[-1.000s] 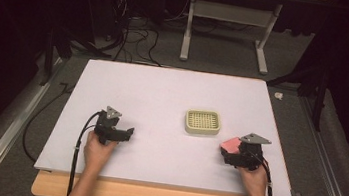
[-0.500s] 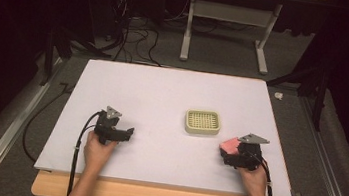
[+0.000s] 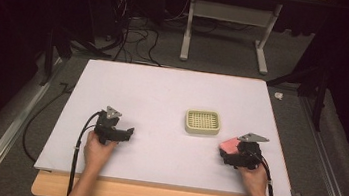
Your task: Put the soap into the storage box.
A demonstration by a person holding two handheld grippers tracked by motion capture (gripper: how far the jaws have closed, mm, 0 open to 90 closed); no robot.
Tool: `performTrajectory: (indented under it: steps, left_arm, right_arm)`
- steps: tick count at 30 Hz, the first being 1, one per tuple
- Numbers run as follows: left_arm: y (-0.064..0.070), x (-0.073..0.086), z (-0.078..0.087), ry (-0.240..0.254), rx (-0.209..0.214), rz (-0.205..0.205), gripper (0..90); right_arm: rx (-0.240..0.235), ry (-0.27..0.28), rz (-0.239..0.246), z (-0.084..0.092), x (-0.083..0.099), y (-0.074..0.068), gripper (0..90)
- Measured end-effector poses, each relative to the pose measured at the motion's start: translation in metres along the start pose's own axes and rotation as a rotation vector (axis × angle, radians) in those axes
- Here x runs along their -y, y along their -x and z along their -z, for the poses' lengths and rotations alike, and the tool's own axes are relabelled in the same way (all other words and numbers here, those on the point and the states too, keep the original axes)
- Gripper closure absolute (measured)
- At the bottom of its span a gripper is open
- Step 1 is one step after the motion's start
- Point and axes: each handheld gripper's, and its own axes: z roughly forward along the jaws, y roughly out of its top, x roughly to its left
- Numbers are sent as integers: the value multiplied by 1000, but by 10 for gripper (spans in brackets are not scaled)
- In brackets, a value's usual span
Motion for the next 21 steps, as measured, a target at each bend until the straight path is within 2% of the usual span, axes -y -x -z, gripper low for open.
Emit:
performTrajectory:
  steps: [4,8,11,15,21]
  left_arm:
    - [0,0,0,0,0,0,165]
    - [0,0,0,0,1,0,165]
    - [0,0,0,0,1,0,165]
    - [0,0,0,0,1,1,165]
    - [0,0,0,1,1,1,165]
  right_arm:
    - [7,-7,-6,0,-1,-1,136]
    - [-7,-2,-36,3,-2,1,137]
    - [-14,13,-40,7,-3,1,137]
    - [-18,28,-21,11,-7,-3,137]
    - [-45,58,-18,17,-13,-9,137]
